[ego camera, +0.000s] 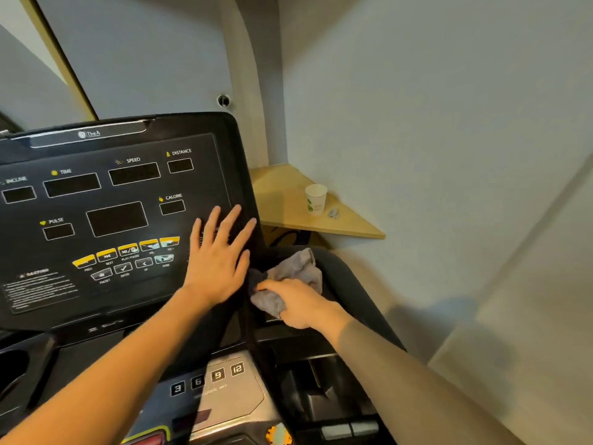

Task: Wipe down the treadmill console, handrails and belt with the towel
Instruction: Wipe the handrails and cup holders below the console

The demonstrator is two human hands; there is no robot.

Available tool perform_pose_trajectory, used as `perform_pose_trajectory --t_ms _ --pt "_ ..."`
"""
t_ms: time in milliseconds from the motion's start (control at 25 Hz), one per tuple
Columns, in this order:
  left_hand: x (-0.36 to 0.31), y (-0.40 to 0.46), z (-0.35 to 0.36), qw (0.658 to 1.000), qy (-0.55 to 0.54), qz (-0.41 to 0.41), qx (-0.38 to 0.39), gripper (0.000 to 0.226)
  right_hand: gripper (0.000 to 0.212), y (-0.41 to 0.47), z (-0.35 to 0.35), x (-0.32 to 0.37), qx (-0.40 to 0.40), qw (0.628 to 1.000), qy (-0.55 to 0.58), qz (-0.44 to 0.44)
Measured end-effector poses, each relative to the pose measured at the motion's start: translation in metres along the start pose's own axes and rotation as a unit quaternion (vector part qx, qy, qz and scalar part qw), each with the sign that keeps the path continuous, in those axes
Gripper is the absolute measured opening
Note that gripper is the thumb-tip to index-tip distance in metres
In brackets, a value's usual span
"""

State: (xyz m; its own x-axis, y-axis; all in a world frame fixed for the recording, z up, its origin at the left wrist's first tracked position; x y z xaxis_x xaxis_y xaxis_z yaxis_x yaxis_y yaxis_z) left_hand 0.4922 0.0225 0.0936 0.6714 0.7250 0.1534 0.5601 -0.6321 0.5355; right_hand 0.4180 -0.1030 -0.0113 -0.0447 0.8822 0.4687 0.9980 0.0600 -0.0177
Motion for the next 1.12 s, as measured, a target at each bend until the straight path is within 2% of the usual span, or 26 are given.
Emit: perform_pose_trajectory --t_ms 120,280,320,400,480,560,680,840,1000,1080,1120 --pt "0.010 0.039 0.002 0.996 0.041 0.075 -0.026 0.062 0.061 -0.021 -0.014 0.011 0.066 0.996 -0.057 -0.032" --pt "0.021 0.066 0.002 0.986 0.079 0.143 -0.042 0.060 0.047 -0.046 -0.029 0.006 0.170 0.947 -0.272 0.001" --pt "0.023 0.068 0.003 0.984 0.086 0.153 -0.044 0.060 0.044 -0.053 -0.033 -0.002 0.156 0.948 -0.278 0.015" --pt "0.024 0.068 0.003 0.982 0.088 0.161 -0.053 0.061 0.043 -0.071 -0.046 -0.023 0.032 0.973 -0.227 0.026" --pt "0.023 0.068 0.003 0.981 0.086 0.162 -0.064 0.061 0.055 -0.080 -0.047 -0.046 -0.055 0.979 -0.197 0.017" --pt "0.022 0.068 0.003 0.980 0.087 0.163 -0.068 0.061 0.062 -0.062 -0.041 -0.056 -0.079 0.976 -0.204 0.010" --pt "0.025 0.067 0.004 0.980 0.081 0.166 -0.076 0.061 0.046 -0.014 -0.024 -0.045 -0.086 0.951 -0.296 -0.027" --pt "0.023 0.067 0.005 0.979 0.066 0.171 -0.087 0.060 0.028 0.018 -0.011 -0.024 0.053 0.935 -0.352 -0.006" --pt "0.024 0.067 0.004 0.979 0.059 0.172 -0.096 0.060 0.039 0.028 -0.004 -0.012 0.112 0.899 -0.417 0.078" --pt "0.024 0.067 0.004 0.979 0.060 0.173 -0.094 0.059 0.041 0.039 -0.002 -0.015 0.166 0.904 -0.358 0.162" --pt "0.024 0.067 0.003 0.979 0.061 0.171 -0.094 0.059 0.043 0.045 -0.003 -0.018 0.189 0.916 -0.285 0.209"
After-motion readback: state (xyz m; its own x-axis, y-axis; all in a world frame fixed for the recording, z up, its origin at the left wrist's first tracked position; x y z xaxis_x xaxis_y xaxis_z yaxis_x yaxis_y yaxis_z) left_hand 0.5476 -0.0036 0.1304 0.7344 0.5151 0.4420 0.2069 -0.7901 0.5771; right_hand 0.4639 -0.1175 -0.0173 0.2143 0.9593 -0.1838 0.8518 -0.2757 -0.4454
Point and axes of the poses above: each hand's wrist, its own y-axis towards the middle knuckle, its own z-axis out of the palm, x = y × z, the point moved 6 cm from there along y, towards the middle knuckle, and after that the axes turned 8 degrees about -x, right-handed, at the moved point
